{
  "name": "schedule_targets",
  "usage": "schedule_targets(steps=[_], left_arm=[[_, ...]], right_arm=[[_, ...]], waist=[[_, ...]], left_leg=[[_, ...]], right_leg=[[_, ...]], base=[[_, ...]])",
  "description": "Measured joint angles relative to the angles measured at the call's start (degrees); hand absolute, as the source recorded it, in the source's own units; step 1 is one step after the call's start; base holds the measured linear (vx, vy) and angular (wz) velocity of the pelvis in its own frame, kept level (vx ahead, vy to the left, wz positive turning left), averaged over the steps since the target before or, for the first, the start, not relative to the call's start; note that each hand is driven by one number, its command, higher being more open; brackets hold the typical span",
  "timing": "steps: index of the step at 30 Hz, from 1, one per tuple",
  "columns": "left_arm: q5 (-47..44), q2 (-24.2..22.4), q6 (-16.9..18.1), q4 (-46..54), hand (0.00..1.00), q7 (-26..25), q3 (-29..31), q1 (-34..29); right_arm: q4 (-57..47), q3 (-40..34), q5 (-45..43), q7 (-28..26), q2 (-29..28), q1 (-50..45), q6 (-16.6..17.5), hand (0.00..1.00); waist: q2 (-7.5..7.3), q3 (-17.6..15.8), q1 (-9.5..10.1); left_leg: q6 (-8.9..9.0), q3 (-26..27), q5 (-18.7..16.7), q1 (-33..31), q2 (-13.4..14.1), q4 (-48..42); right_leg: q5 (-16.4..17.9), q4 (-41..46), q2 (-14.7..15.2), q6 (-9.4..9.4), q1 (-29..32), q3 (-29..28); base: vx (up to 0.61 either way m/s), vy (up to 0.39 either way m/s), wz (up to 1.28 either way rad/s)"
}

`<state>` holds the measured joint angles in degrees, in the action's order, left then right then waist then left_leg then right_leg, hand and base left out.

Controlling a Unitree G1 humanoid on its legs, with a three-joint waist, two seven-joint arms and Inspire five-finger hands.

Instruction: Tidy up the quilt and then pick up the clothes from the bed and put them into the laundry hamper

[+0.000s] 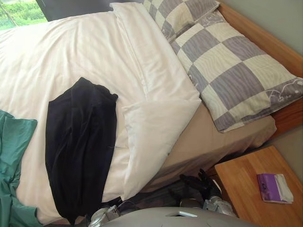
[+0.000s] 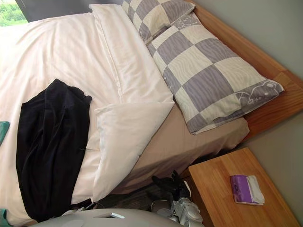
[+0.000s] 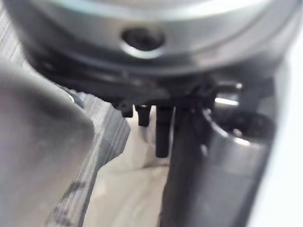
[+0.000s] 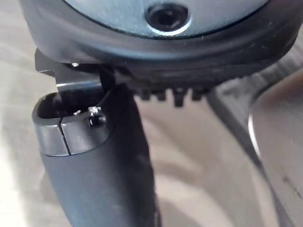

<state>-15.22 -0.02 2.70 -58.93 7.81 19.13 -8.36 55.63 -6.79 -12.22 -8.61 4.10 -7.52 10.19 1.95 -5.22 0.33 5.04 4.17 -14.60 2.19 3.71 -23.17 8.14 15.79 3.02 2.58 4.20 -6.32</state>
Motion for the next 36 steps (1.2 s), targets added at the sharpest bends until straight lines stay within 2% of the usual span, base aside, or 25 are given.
schedule_targets(steps=[1,2,3,4,7,10,11,13,14,20,23,27,29,32,36], left_arm=[[0.1,1.1,-0.6,0.0,1.00,0.7,0.4,0.4],[0.5,1.2,-0.6,0.0,1.00,1.0,0.4,0.5],[2.7,0.4,0.3,0.1,1.00,0.8,0.0,0.3],[3.0,-0.1,0.8,0.4,1.00,0.3,0.3,0.4],[4.4,0.4,0.7,1.1,1.00,0.3,1.3,0.2],[4.6,0.9,0.8,1.0,1.00,-0.5,1.5,0.0],[4.7,1.2,0.8,0.8,1.00,-1.1,1.5,-0.2],[6.0,0.9,0.8,0.2,1.00,-1.3,1.4,-0.4],[7.0,0.6,0.7,-0.4,1.00,-1.2,0.8,-0.6],[6.8,1.8,0.7,-0.5,1.00,-0.3,-1.7,-0.4],[5.8,3.0,-2.1,-0.8,1.00,-1.4,-3.0,0.8],[0.4,5.4,-8.0,-1.9,1.00,-1.6,-5.3,1.5],[-1.0,6.0,-10.3,-1.9,1.00,-1.4,-5.1,1.5],[-1.0,6.7,-11.9,-1.7,1.00,-1.4,-4.8,1.3],[-2.6,7.1,-12.5,-1.1,1.00,-1.4,-4.6,0.3]], right_arm=[[0.2,-0.1,-0.5,0.7,-0.5,0.5,-0.7,1.00],[0.7,-0.2,-1.4,0.8,-0.6,0.4,-0.8,1.00],[1.0,-0.8,-2.9,0.9,-0.1,0.1,-0.8,1.00],[1.1,-1.1,-4.0,1.4,-0.1,0.2,-0.7,1.00],[0.9,-3.2,-4.9,1.6,-1.9,0.2,0.7,1.00],[1.1,-6.1,-6.7,2.2,-3.6,-0.7,1.6,1.00],[1.1,-7.3,-7.4,2.6,-4.7,-1.9,1.8,1.00],[1.0,-9.1,-8.3,2.8,-4.9,-3.0,2.0,1.00],[1.1,-11.4,-9.7,3.2,-5.0,-4.2,2.7,1.00],[1.2,-13.4,-15.4,4.6,-5.5,-6.9,3.2,1.00],[1.2,-13.6,-15.7,6.5,-7.0,-7.3,3.3,1.00],[0.7,-16.8,-15.6,10.0,-7.0,-6.9,5.2,1.00],[-0.9,-20.3,-15.0,14.2,-6.1,-6.6,5.6,1.00],[-7.3,-24.7,-14.9,20.3,-2.6,-7.0,5.9,1.00],[-18.1,-30.3,-14.9,25.4,3.1,-6.8,6.2,1.00]], waist=[[-1.76,-0.8,-0.29],[-1.61,-0.6,-0.59],[-0.40,-0.3,-0.96],[0.15,0.0,-0.29],[-1.45,0.4,-0.50],[-2.94,1.2,-0.59],[-3.84,2.0,-0.87],[-4.00,2.1,-1.65],[-3.06,2.7,-2.51],[-3.82,2.8,-2.32],[-4.53,2.9,-2.27],[-4.68,3.2,-2.82],[-4.93,3.2,-3.69],[-5.55,3.3,-3.86],[-6.18,3.7,-5.23]], left_leg=[[-1.31,4.3,-2.6,-3.4,0.6,-3.3],[-1.56,7.8,-3.9,-3.6,2.0,-0.1],[-0.63,12.9,2.9,-3.7,4.8,8.2],[-0.12,13.2,3.8,-3.4,5.3,8.3],[-0.33,12.9,3.9,-3.3,4.7,8.8],[-0.42,15.0,5.1,-1.6,3.5,12.6],[-0.37,15.5,6.8,-0.5,2.1,15.9],[-0.50,15.8,10.5,2.2,0.8,22.2],[-0.49,15.9,13.7,4.7,0.0,28.4],[-0.75,17.3,13.6,4.7,-0.4,28.5],[-0.75,19.8,12.7,6.5,-0.8,28.5],[-0.83,23.2,11.7,7.4,-1.1,28.5],[-0.76,23.8,11.5,7.7,-1.1,28.5],[-0.76,24.6,11.0,8.4,-1.1,28.5],[-0.42,24.7,10.4,8.0,-1.4,28.5]], right_leg=[[-0.1,-2.2,2.2,-0.18,-2.0,0.7],[-0.1,-2.5,2.6,-0.18,-2.6,1.7],[0.0,-2.1,2.2,-0.04,-3.1,4.7],[0.6,-1.3,2.0,0.76,-3.3,5.9],[0.9,-0.5,3.0,1.20,-2.9,6.0],[2.0,-1.9,3.9,1.36,-2.7,6.1],[3.0,-3.5,4.8,1.19,-2.9,6.1],[2.9,-4.3,5.1,1.25,-3.0,6.4],[2.4,-5.1,4.9,1.53,-3.3,7.1],[-0.5,-9.2,5.0,2.35,-4.8,6.5],[-0.8,-9.2,4.9,2.85,-5.3,4.0],[-3.7,-12.4,4.8,3.69,-6.0,0.9],[-4.7,-13.1,4.7,3.89,-6.3,0.7],[-5.0,-13.0,4.5,3.91,-6.3,-0.2],[-5.0,-12.9,4.6,3.74,-5.2,-0.4]], base=[[0.06,-0.041,0.53],[0.07,-0.076,0.86],[0.03,-0.045,0.72],[0.01,-0.028,0.57],[-0.05,0.044,0.09],[-0.12,0.012,-0.32],[-0.12,-0.022,-0.23],[-0.10,-0.021,0.01],[-0.08,-0.001,0.16],[-0.02,0.037,-0.07],[0.01,0.053,-0.41],[0.00,0.041,-0.46],[-0.01,-0.012,-0.18],[-0.06,-0.034,-0.23],[-0.07,-0.044,-0.06]])
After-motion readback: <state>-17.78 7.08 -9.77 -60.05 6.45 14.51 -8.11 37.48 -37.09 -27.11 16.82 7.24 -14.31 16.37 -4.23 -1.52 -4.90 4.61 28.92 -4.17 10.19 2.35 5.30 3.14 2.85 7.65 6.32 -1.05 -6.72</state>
